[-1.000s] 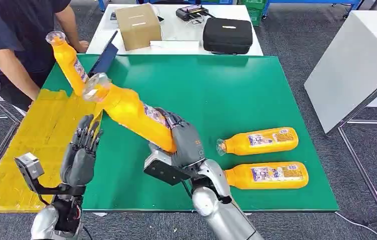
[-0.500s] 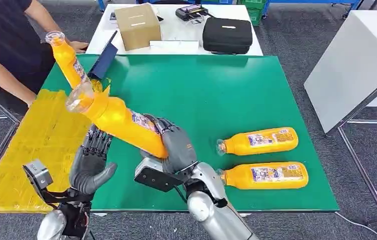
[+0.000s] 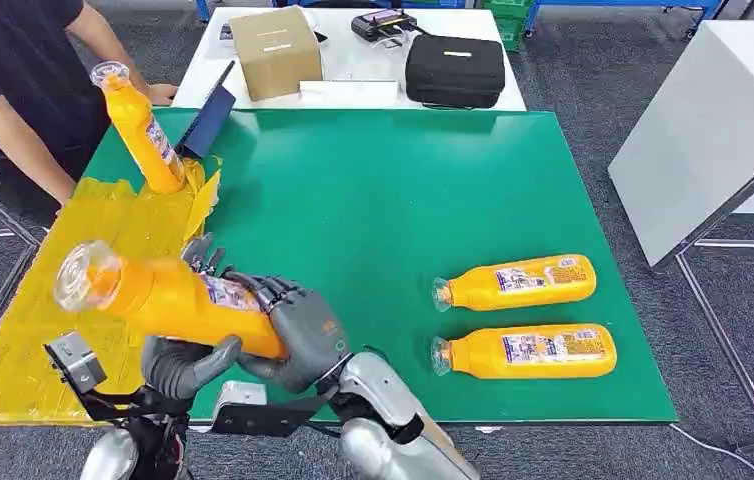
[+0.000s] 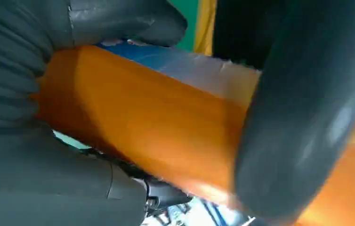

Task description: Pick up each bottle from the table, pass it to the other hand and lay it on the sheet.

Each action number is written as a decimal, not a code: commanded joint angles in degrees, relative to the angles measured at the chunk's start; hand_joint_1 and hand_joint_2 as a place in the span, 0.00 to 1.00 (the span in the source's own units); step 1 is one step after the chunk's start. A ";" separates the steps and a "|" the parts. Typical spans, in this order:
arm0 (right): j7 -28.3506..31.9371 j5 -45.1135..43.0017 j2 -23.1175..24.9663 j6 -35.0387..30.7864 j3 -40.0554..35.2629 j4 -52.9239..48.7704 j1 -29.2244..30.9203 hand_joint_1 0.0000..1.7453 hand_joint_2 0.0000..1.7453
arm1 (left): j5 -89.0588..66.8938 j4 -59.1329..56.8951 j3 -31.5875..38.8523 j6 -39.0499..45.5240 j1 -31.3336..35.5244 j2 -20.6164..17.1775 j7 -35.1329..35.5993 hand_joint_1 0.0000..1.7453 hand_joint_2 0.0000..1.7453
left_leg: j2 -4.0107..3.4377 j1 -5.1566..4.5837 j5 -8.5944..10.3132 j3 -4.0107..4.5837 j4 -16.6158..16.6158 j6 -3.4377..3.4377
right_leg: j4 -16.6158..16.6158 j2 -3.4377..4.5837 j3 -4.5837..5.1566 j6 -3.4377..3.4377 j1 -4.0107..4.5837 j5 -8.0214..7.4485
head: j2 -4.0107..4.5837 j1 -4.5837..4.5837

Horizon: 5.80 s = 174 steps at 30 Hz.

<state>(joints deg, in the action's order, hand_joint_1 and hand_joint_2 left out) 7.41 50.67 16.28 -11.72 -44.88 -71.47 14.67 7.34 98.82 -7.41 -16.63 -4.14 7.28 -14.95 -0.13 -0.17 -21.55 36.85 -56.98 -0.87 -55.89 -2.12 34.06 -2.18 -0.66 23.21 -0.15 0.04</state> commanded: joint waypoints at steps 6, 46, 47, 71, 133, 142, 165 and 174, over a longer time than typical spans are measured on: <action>1.89 0.07 -2.23 0.71 -11.81 6.50 3.10 1.00 1.00 | 0.72 -1.54 0.41 0.43 1.47 0.35 0.37 1.00 1.00 | 0.09 0.11 -0.19 -0.37 0.01 0.09 | 0.11 0.11 -0.40 0.11 0.07 0.19 | 0.00 0.04; -6.77 -0.95 -15.36 1.27 9.41 -14.70 -0.58 0.00 0.00 | -75.26 -19.19 14.60 40.68 11.63 -4.88 4.86 1.00 1.00 | 0.12 0.03 -0.07 -0.39 0.10 0.09 | 0.15 0.04 -0.40 0.17 0.01 0.01 | 0.00 0.04; -5.96 -2.51 -17.45 2.07 10.61 -16.07 -1.00 0.00 0.00 | -81.25 -23.67 15.15 43.63 11.76 -6.06 6.20 1.00 1.00 | 0.16 -0.02 0.02 -0.30 0.14 0.06 | 0.14 -0.05 -0.29 0.14 -0.04 -0.05 | 0.00 0.04; -0.20 -9.27 -34.16 7.70 31.29 -33.61 -21.26 0.00 0.00 | -97.28 -44.34 6.10 42.52 13.73 -13.80 14.65 0.00 0.00 | 0.48 -0.06 -0.13 -0.31 0.00 0.05 | 0.11 -0.26 -0.45 0.02 -0.10 0.23 | 0.00 0.04; -7.19 3.01 -37.47 14.51 48.03 -24.61 -30.67 0.00 1.00 | -22.90 -6.56 20.37 14.87 13.10 -4.16 -8.18 0.00 0.00 | 0.05 -0.12 -0.41 -0.52 0.00 -0.10 | 0.19 0.08 -0.60 -0.13 -0.13 0.22 | 0.00 0.02; -6.68 5.57 -36.75 15.41 49.37 -18.41 -26.44 0.00 1.00 | -21.63 -7.76 18.74 14.46 13.24 -4.19 -8.10 0.00 0.00 | 0.04 -0.11 -0.41 -0.56 0.01 -0.12 | 0.24 0.10 -0.64 -0.14 -0.13 0.21 | 0.00 0.02; -4.64 6.02 -40.23 19.05 30.44 -7.98 -14.76 0.00 1.00 | -20.79 -9.84 17.45 14.63 14.76 -4.12 -8.62 0.00 0.00 | 0.00 -0.16 -0.30 -0.39 0.00 -0.17 | 0.15 0.06 -0.47 -0.19 -0.16 0.14 | 0.00 0.00; -5.00 -4.06 -51.72 27.48 23.93 -9.78 -17.38 1.00 1.00 | -19.14 -13.19 16.19 15.01 16.54 -5.08 -9.58 0.00 0.00 | 0.13 -0.16 -0.40 -0.49 -0.05 -0.15 | 0.12 0.03 -0.63 -0.16 -0.18 0.26 | 0.00 0.00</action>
<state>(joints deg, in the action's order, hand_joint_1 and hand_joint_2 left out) 2.56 55.22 -24.36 8.62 -11.56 -83.76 -2.41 -13.29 92.76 10.58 -2.14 8.47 2.80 -23.82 -0.08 -0.40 -21.77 36.67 -57.00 -1.11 -55.81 -2.20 33.82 -2.44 -0.89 23.31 -0.15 0.04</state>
